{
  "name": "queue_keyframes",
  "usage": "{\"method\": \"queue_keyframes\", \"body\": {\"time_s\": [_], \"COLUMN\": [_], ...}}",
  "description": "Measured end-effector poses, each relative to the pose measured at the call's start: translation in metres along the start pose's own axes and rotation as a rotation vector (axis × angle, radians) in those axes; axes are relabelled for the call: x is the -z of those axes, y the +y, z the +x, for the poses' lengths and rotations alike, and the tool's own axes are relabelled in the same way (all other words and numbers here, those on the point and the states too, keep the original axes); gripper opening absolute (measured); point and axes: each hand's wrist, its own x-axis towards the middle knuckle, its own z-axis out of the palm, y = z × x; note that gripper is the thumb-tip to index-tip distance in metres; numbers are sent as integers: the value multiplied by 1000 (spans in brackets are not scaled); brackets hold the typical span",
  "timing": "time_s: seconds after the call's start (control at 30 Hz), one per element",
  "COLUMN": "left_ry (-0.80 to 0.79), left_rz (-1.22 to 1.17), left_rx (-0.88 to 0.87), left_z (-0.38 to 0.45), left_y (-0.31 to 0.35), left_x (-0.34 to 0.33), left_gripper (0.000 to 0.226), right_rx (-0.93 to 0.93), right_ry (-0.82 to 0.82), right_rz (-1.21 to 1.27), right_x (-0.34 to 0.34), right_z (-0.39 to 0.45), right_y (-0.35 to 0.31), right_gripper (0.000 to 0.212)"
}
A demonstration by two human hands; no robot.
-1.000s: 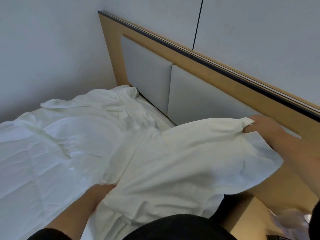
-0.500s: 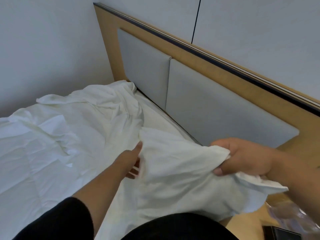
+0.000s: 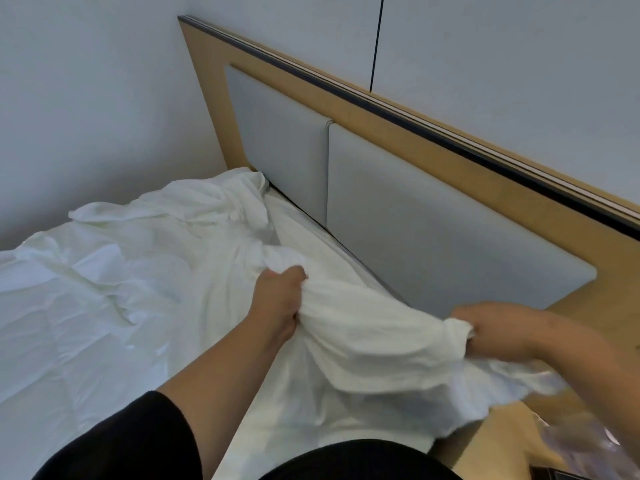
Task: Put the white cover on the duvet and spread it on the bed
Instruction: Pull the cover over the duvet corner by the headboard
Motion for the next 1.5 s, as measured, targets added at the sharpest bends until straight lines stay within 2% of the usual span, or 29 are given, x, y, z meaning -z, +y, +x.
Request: {"method": "queue_keyframes", "body": {"time_s": [0.07, 0.1, 0.13, 0.23, 0.27, 0.3, 0.37, 0.4, 0.5, 0.53, 0.6, 0.67, 0.7, 0.73, 0.77, 0.83, 0.87, 0.93, 1.0, 1.03, 1.1, 1.13, 1.17, 1.27, 1.3, 1.37, 1.4, 1.5], "left_ry": [-25, -34, -38, -30, -48, -75, -130, -169, -349, -362, -210, 58, 179, 269, 312, 298, 271, 190, 100, 73, 58, 49, 42, 33, 25, 30, 46, 100], "left_rz": [-1, 33, 84, 256, 287, 306, 328, 339, 391, 455, 707, 916, 940, 930, 897, 753, 676, 586, 502, 457, 391, 370, 348, 265, 228, 128, 67, -110], "left_rx": [-127, -188, -241, -323, -335, -333, -278, -240, -113, -97, -157, -203, -160, -59, 83, 291, 352, 408, 387, 406, 475, 505, 521, 509, 496, 497, 512, 483], "left_z": [-6, -5, -3, 8, 9, 9, 10, 12, 29, 38, 59, 82, 95, 106, 117, 143, 149, 146, 137, 137, 137, 137, 135, 127, 123, 120, 118, 117], "left_y": [27, 37, 45, 55, 54, 52, 42, 36, 22, 16, 5, -11, -22, -33, -48, -94, -111, -126, -118, -116, -113, -111, -109, -97, -93, -90, -90, -88], "left_x": [-14, -18, -21, -29, -35, -42, -54, -55, -41, -30, -1, 42, 69, 95, 120, 171, 182, 177, 155, 148, 144, 145, 146, 150, 152, 159, 160, 157], "left_gripper": [9, 8, 7, 12, 14, 10, 10, 12, 15, 22, 38, 33, 29, 35, 54, 87, 93, 85, 52, 39, 27, 25, 25, 41, 51, 59, 55, 32], "right_rx": [-74, -58, -3, 170, 223, 257, 226, 186, 125, 115, 105, 106, 119, 128, 131, 126, 126, 123, 94, 48, -94, -141, -165, -170, -158, -125, -116, -123], "right_ry": [247, 335, 353, 68, 50, 118, 289, 350, 425, 401, 334, 228, 168, 97, 29, -94, -170, -397, -596, -600, -367, -255, -216, -363, -425, -484, -450, -210], "right_rz": [-19, 9, 34, 197, 222, 225, 224, 245, 320, 319, 319, 340, 370, 408, 456, 484, 431, 324, 475, 608, 767, 695, 541, 216, 191, 149, 111, 39], "right_x": [3, 6, 11, 38, 45, 48, 41, 34, 17, 15, 12, 4, 0, -2, -3, -1, 1, 8, 16, 19, 15, 10, 2, -30, -41, -64, -78, -108], "right_z": [17, 21, 20, 10, 12, 22, 52, 68, 102, 108, 118, 128, 132, 136, 140, 152, 157, 169, 185, 197, 232, 249, 261, 274, 276, 282, 285, 288], "right_y": [-6, -13, -23, -61, -77, -93, -119, -126, -116, -107, -89, -74, -67, -62, -56, -43, -40, -35, -34, -37, -45, -49, -55, -78, -86, -103, -109, -117], "right_gripper": [10, 17, 34, 108, 118, 121, 112, 100, 40, 28, 20, 22, 33, 47, 63, 90, 97, 101, 89, 75, 54, 56, 64, 101, 103, 94, 89, 65]}}
